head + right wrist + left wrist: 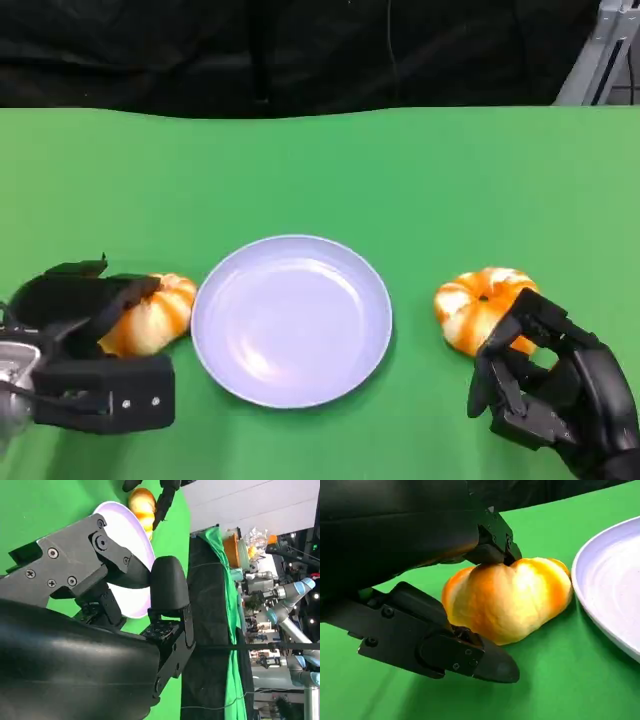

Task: Grasp the bread from the table and place it into the plate.

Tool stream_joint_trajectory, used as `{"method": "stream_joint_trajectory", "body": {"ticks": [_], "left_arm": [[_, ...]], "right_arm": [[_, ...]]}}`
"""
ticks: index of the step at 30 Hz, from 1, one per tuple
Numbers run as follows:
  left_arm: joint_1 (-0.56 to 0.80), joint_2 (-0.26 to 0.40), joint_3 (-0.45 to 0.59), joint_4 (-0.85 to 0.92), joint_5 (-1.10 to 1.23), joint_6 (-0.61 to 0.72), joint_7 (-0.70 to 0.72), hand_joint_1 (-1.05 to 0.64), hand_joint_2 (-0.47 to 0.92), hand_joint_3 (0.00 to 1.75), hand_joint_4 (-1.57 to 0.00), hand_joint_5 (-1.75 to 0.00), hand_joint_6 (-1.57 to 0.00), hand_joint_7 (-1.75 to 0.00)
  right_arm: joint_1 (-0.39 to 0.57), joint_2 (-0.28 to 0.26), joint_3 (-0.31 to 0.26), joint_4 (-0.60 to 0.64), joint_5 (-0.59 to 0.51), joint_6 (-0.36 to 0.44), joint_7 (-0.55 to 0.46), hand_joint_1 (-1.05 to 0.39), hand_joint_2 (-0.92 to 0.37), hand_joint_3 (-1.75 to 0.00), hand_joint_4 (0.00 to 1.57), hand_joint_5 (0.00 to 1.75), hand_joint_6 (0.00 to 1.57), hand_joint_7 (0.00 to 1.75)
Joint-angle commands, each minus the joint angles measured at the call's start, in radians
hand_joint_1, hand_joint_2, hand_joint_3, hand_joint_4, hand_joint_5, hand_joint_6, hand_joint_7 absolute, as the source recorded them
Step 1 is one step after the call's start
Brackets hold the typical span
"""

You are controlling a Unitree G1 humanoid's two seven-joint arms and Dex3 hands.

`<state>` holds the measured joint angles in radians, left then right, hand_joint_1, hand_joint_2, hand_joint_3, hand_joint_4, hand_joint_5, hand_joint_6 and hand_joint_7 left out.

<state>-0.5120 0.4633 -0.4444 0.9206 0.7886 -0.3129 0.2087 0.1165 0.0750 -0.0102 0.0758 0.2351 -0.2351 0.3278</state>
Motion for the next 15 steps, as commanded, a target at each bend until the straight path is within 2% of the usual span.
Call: {"method": "stream_joint_trajectory", "body": {"ticks": [1, 9, 13, 15], "left_arm": [[-0.016, -0.039, -0.014, 0.078, 0.001, 0.018, 0.111, -0.73, 0.92, 0.16, -0.3, -0.05, -0.46, -0.02], [-0.037, -0.098, -0.043, 0.216, 0.0, 0.006, 0.301, -0.3, 0.92, 0.06, -0.71, -0.07, -0.72, -0.04], [-0.038, -0.113, -0.036, 0.259, -0.022, -0.015, 0.349, -0.15, 0.92, 0.07, -0.93, -0.08, -0.85, -0.05], [-0.04, -0.116, -0.034, 0.271, -0.03, -0.021, 0.358, -0.1, 0.92, 0.1, -1.05, -0.09, -0.97, -0.07]], "right_arm": [[0.0, -0.011, -0.007, -0.002, 0.016, -0.004, 0.005, -0.13, -0.59, -1.13, 0.84, 1.75, 0.61, 1.75], [0.002, -0.008, -0.01, -0.002, 0.019, -0.006, 0.008, -0.14, -0.59, -1.13, 0.84, 1.75, 0.6, 1.75], [-0.001, -0.009, -0.012, 0.005, 0.019, -0.011, 0.012, -0.14, -0.59, -1.13, 0.84, 1.75, 0.6, 1.75], [0.0, -0.009, -0.012, 0.004, 0.019, -0.01, 0.012, -0.14, -0.59, -1.13, 0.84, 1.75, 0.6, 1.75]]}}
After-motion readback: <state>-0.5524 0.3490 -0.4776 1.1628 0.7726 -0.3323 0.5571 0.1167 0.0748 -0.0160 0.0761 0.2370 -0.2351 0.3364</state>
